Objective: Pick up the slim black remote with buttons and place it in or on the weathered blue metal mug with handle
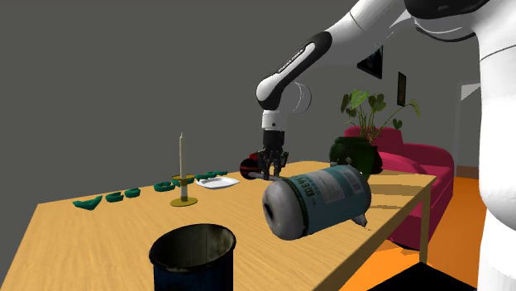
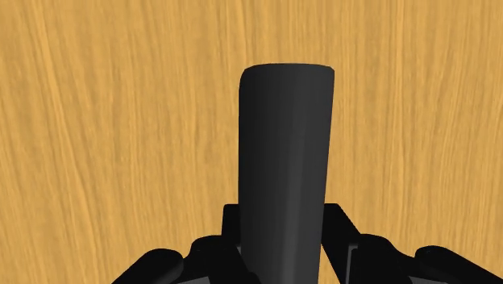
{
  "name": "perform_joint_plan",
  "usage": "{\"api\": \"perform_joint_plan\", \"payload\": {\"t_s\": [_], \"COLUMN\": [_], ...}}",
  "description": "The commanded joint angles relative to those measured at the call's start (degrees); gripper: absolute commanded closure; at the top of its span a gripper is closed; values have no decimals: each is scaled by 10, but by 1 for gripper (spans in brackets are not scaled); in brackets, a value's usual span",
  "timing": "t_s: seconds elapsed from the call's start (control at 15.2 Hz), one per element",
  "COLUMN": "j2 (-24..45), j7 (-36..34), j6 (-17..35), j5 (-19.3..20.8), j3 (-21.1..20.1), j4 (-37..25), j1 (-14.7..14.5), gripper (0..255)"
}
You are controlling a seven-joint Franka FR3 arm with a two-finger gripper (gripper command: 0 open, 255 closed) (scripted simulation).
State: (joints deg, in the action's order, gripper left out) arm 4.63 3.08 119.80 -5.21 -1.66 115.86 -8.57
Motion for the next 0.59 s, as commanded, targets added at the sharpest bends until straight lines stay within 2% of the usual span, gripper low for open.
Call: {"api": "perform_joint_plan", "payload": {"t_s": [0.0, 0.53], "j2": [-6, -24], "j7": [-1, -5], "j6": [-15, -73], "j5": [1, 2], "j3": [0, 1], "j4": [-9, -50], "j1": [0, 1], "gripper": [255, 255]}}
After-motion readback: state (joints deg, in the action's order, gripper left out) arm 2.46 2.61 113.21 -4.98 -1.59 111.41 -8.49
